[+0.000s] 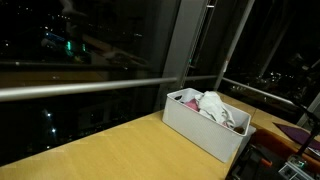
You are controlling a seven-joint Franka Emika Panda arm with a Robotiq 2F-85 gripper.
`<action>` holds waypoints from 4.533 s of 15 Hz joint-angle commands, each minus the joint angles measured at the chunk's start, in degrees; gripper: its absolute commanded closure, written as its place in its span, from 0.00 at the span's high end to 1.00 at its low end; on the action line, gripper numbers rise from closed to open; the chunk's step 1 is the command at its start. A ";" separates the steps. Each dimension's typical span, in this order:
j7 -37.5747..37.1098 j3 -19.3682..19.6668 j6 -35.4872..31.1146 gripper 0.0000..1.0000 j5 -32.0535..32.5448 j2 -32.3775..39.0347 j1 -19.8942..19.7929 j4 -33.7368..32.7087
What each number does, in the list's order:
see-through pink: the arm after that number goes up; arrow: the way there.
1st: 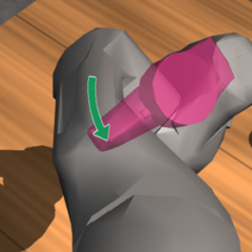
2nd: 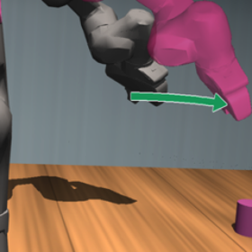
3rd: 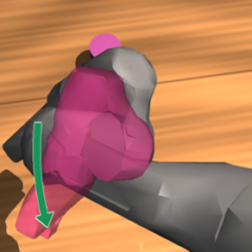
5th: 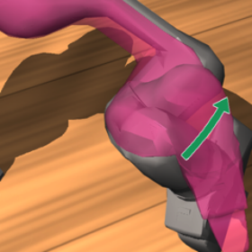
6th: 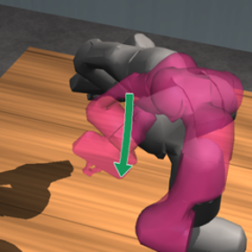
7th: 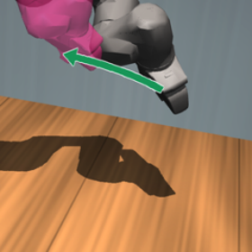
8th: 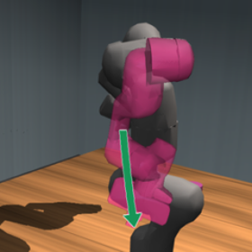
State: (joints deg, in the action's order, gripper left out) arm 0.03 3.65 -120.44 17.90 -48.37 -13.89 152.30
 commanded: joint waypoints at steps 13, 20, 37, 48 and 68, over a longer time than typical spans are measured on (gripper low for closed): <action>0.94 -3.86 -11.34 1.00 -0.64 13.80 7.86 -12.57; -4.12 -7.58 -28.56 1.00 0.05 34.94 10.46 -13.75; -15.60 4.01 -45.99 0.75 21.53 75.37 13.02 -27.53; 2.07 0.04 -45.58 0.05 4.22 57.26 10.70 -14.54; 4.09 -21.39 -13.97 0.05 9.09 56.99 28.68 -45.95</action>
State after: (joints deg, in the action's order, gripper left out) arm 2.67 -17.73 -135.93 26.26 -0.48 13.29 114.96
